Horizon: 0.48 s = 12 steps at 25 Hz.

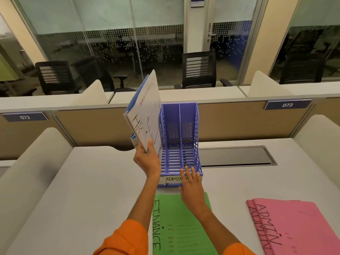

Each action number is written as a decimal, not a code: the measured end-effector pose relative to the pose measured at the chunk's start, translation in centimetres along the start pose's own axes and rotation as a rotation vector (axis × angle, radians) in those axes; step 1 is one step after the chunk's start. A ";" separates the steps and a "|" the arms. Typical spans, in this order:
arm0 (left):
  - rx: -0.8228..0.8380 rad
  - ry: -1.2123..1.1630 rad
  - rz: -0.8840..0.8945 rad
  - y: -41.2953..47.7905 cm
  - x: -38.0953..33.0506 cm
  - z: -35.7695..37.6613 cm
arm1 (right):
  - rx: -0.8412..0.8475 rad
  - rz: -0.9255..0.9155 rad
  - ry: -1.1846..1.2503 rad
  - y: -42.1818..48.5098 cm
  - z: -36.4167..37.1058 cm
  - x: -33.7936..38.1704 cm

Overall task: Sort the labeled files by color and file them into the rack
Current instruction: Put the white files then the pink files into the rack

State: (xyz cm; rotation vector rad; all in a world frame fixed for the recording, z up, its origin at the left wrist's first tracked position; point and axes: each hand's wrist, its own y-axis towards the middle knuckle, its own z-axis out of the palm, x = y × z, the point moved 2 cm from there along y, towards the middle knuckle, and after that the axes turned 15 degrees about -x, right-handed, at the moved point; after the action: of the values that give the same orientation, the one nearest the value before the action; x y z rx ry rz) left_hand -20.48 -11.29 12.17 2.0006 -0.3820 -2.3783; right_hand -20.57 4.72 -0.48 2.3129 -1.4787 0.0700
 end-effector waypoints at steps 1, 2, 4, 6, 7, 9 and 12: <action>-0.001 -0.004 -0.001 0.0 0.2 0.1 | 0.000 0.003 0.004 0.0 0.0 0.0; -0.001 -0.009 -0.003 -0.1 0.3 0.1 | 0.002 0.005 0.006 0.0 0.0 0.0; 0.001 -0.024 -0.012 -0.3 0.5 0.1 | 0.009 0.008 0.003 0.0 0.1 -0.1; 0.009 -0.040 -0.019 -0.5 0.7 0.2 | 0.013 0.011 0.001 0.0 0.1 -0.1; 0.015 -0.045 -0.015 -0.5 0.7 0.2 | 0.014 0.012 0.002 0.0 0.1 0.0; 0.024 -0.044 0.012 -0.4 0.6 0.4 | 0.017 0.012 0.001 -0.1 0.0 0.0; 0.009 -0.002 0.082 0.0 0.2 0.9 | 0.024 0.008 0.005 -0.2 -0.1 -0.1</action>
State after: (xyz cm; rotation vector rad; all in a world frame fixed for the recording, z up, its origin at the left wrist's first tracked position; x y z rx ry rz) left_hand -21.40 -11.17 12.17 1.9465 -0.4662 -2.3345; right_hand -20.46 4.86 -0.48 2.3239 -1.4927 0.0963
